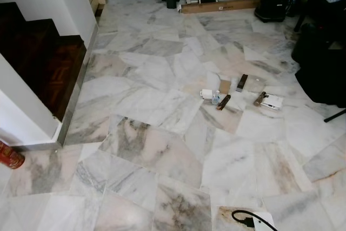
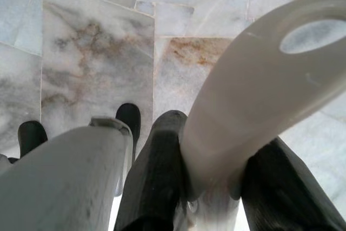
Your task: Sweep floor
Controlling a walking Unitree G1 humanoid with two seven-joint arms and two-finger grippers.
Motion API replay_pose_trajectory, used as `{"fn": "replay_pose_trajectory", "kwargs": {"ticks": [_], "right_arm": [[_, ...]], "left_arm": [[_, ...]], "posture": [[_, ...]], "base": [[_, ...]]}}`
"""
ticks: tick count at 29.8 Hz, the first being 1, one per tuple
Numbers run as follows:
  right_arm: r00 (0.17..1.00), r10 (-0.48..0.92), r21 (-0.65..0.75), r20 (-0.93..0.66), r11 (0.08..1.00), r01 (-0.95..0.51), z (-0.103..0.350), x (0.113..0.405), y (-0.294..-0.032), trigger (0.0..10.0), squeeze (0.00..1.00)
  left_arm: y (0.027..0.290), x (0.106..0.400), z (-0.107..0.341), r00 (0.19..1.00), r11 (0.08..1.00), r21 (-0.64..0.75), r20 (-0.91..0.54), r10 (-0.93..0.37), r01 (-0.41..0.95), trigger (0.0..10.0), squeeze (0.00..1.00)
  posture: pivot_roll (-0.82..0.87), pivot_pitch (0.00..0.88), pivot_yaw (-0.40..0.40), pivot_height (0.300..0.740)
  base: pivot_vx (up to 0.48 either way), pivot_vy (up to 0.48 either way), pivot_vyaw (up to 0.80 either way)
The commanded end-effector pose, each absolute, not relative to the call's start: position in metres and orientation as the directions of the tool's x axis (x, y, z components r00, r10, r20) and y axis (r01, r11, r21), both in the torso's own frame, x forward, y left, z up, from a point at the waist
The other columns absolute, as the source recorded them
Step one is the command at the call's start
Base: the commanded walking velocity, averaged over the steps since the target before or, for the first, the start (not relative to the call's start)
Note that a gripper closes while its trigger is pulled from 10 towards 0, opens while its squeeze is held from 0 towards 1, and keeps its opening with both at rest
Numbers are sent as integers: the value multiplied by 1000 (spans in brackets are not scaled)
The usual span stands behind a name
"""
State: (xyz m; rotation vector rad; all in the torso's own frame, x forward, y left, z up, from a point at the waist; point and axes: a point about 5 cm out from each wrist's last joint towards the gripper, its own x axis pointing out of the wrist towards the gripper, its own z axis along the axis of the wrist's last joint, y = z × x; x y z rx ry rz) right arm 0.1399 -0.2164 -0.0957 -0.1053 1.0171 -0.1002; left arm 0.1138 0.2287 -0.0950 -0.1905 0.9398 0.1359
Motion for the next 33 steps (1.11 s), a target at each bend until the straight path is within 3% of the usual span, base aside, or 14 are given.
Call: {"fn": "replay_pose_trajectory", "kwargs": {"ticks": [1,5,26,33], "right_arm": [[491,-112,-79,-864,993,88,-102,124,-212,10000,0],[481,-109,-77,-870,993,86,-104,116,-214,10000,0],[537,-94,-44,-839,994,104,-98,129,-217,10000,0],[537,-97,-48,-838,993,105,-99,127,-218,10000,0]], "left_arm": [[227,108,-98,588,962,-134,-809,33,-238,10000,0],[221,108,-99,580,964,-142,-814,15,-224,10000,0],[218,101,-102,587,961,-140,-809,26,-237,10000,0],[220,106,-100,606,962,-144,-795,26,-230,10000,0]], "posture": [[26,81,-15,740],[22,82,-22,740],[20,58,-28,740],[23,52,-23,740]], "base": [[0,0,0],[0,0,0],[0,0,0],[278,0,0]]}}
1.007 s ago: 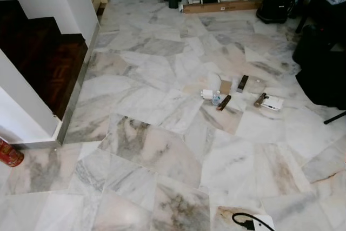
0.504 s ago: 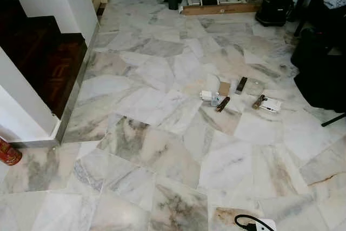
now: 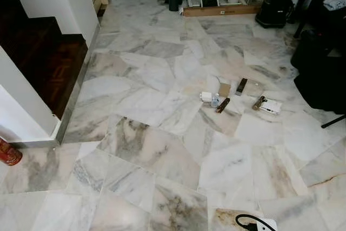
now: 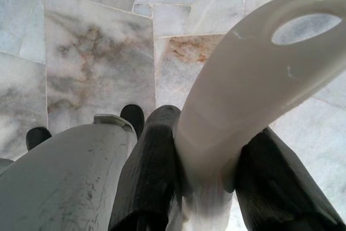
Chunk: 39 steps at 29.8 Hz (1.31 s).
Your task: Sweep floor
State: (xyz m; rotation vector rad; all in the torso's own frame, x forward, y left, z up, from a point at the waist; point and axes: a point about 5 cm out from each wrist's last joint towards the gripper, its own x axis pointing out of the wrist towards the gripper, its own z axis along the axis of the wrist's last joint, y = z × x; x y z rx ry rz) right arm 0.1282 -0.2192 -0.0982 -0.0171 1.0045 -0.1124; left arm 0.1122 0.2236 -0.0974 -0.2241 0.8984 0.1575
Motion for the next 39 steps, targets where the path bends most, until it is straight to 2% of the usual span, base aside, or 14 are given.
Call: {"fn": "replay_pose_trajectory", "kwargs": {"ticks": [1,31,39], "right_arm": [[538,-96,-49,-837,994,102,-98,128,-218,10000,0],[584,-100,-46,-806,993,107,-96,134,-216,10000,0],[574,-87,-44,-814,995,89,-97,130,-212,10000,0]], "left_arm": [[220,107,-99,610,963,-144,-792,26,-228,10000,0],[214,117,-96,647,963,-171,-762,5,-209,10000,0],[213,118,-96,655,963,-174,-756,3,-205,10000,0]], "posture": [[21,53,-22,740],[15,91,-30,740],[16,92,-33,740]], "base": [[304,0,0],[325,0,0],[317,0,0]]}}
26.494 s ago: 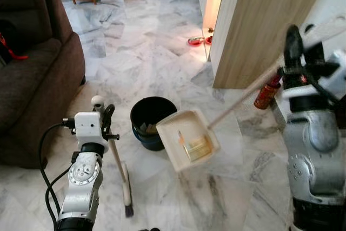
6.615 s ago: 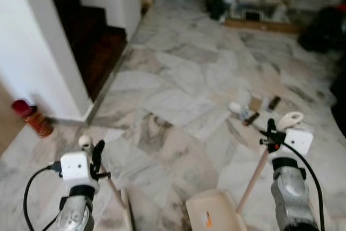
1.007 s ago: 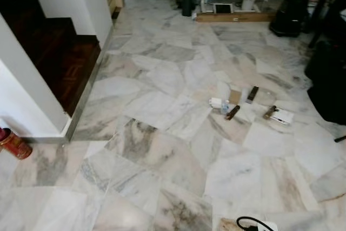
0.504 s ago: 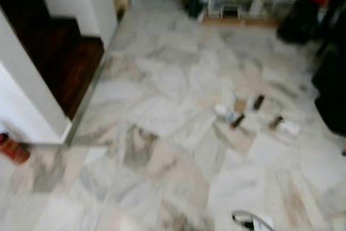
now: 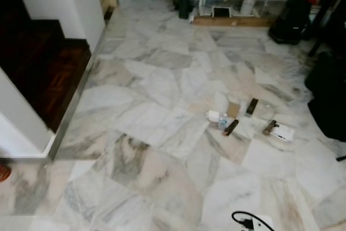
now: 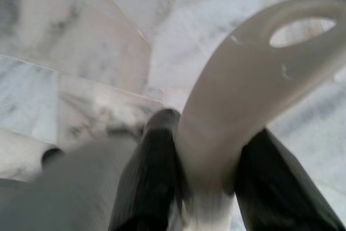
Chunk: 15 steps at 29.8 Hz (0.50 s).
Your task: Sweep floor
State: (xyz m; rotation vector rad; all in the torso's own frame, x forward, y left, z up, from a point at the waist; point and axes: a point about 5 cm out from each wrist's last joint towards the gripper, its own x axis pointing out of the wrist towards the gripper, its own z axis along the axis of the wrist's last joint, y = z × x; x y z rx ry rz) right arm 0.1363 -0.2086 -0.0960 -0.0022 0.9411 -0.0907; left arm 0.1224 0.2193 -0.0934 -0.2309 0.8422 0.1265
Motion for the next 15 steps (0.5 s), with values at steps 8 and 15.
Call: {"fn": "replay_pose_trajectory", "kwargs": {"ticks": [8,15], "right_arm": [[574,-83,-44,-814,996,81,-97,130,-213,10000,0],[579,-67,-34,-813,997,68,-97,130,-213,10000,0]], "left_arm": [[212,115,-97,654,963,-179,-756,-2,-204,10000,0],[212,113,-97,653,962,-179,-758,0,-208,10000,0]], "posture": [[18,91,-39,740],[23,86,-39,740]], "base": [[309,0,0],[306,0,0]]}}
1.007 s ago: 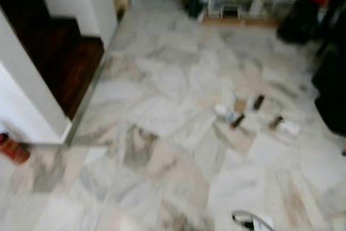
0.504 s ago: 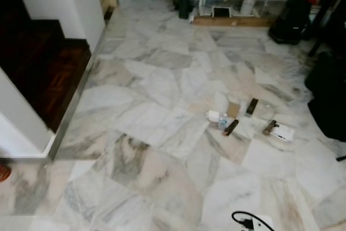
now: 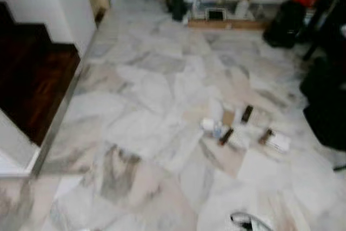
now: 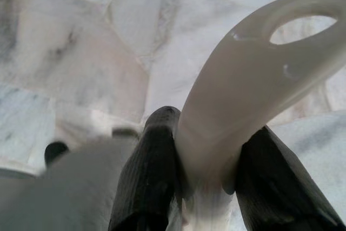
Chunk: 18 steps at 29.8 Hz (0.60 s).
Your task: Sweep floor
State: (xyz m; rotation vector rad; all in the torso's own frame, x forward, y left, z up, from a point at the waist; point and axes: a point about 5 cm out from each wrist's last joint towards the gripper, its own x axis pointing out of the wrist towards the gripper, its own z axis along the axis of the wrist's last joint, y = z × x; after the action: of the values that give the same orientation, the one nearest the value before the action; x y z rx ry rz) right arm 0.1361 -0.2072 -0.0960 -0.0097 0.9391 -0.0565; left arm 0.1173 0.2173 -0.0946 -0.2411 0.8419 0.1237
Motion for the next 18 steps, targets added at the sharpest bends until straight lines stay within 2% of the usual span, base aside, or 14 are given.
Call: {"fn": "replay_pose_trajectory", "kwargs": {"ticks": [1,5,12,18], "right_arm": [[579,-66,-33,-813,997,67,-97,129,-213,10000,0],[581,-36,-22,-813,999,31,-97,130,-211,10000,0],[578,-16,-20,-816,1000,0,-97,130,-211,10000,0],[572,-6,-1,-820,1000,8,-98,129,-210,10000,0]], "left_arm": [[213,112,-98,647,961,-177,-763,1,-211,10000,0],[214,108,-99,635,961,-174,-773,2,-214,10000,0],[214,103,-102,602,961,-164,-798,4,-224,10000,0],[212,102,-102,595,961,-164,-803,1,-222,10000,0]], "posture": [[22,82,-38,740],[20,75,-35,740],[24,62,-33,740],[23,59,-32,740]], "base": [[307,0,0],[307,0,0],[305,0,795],[304,0,0]]}}
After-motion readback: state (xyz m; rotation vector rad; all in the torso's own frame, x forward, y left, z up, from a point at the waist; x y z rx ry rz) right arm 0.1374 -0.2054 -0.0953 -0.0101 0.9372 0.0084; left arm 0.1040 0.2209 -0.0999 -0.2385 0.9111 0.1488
